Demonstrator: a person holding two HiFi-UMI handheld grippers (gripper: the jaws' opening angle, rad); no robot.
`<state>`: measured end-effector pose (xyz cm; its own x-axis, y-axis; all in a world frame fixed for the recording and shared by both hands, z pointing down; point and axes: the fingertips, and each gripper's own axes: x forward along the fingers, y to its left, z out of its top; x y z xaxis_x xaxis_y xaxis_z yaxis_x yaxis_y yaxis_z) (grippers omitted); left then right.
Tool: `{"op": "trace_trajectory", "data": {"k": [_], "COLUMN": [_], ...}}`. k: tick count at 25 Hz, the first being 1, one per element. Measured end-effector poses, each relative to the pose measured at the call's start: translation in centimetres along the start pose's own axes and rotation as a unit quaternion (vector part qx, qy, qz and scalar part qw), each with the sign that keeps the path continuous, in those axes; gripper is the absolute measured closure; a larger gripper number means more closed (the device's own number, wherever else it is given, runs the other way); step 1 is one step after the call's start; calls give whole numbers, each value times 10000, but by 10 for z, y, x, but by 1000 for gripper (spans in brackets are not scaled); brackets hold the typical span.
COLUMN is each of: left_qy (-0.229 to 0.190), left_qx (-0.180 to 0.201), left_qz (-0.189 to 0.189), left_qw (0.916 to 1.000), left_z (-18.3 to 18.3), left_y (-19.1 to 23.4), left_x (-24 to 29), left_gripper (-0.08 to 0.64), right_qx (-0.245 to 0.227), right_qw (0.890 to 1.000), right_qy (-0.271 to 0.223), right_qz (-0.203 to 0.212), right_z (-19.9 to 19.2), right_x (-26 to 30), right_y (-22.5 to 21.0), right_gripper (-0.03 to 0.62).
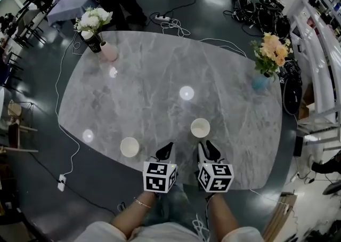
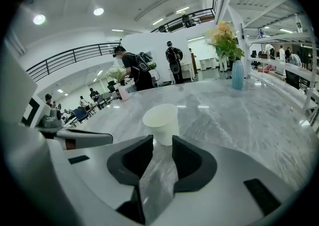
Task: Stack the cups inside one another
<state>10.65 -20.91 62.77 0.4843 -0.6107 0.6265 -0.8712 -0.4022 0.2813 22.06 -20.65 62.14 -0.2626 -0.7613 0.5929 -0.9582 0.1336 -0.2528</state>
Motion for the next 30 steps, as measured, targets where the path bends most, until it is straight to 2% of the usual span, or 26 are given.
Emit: {"op": "trace_trajectory", "data": {"k": [6, 12, 30], "left_qy": [62, 126, 211], "left_qx": [-85, -128, -246], "left_qz": [6, 18, 57], "left_qw": [9999, 9998, 9995], "left_z": [-1, -3, -1], "left_y": [2, 3, 15], "left_x": [8, 15, 29], "left_gripper": [563, 563, 563], "right_qx": [-38, -470, -638], "right_qw": [9999, 9984, 9973], "right_qy": [84, 289, 357], "right_qz": [61, 95, 32], "right_z": [1, -1, 7], "right_x": [14, 25, 53], "right_y": [-1, 2, -1], "right_gripper": [459, 396, 360]}}
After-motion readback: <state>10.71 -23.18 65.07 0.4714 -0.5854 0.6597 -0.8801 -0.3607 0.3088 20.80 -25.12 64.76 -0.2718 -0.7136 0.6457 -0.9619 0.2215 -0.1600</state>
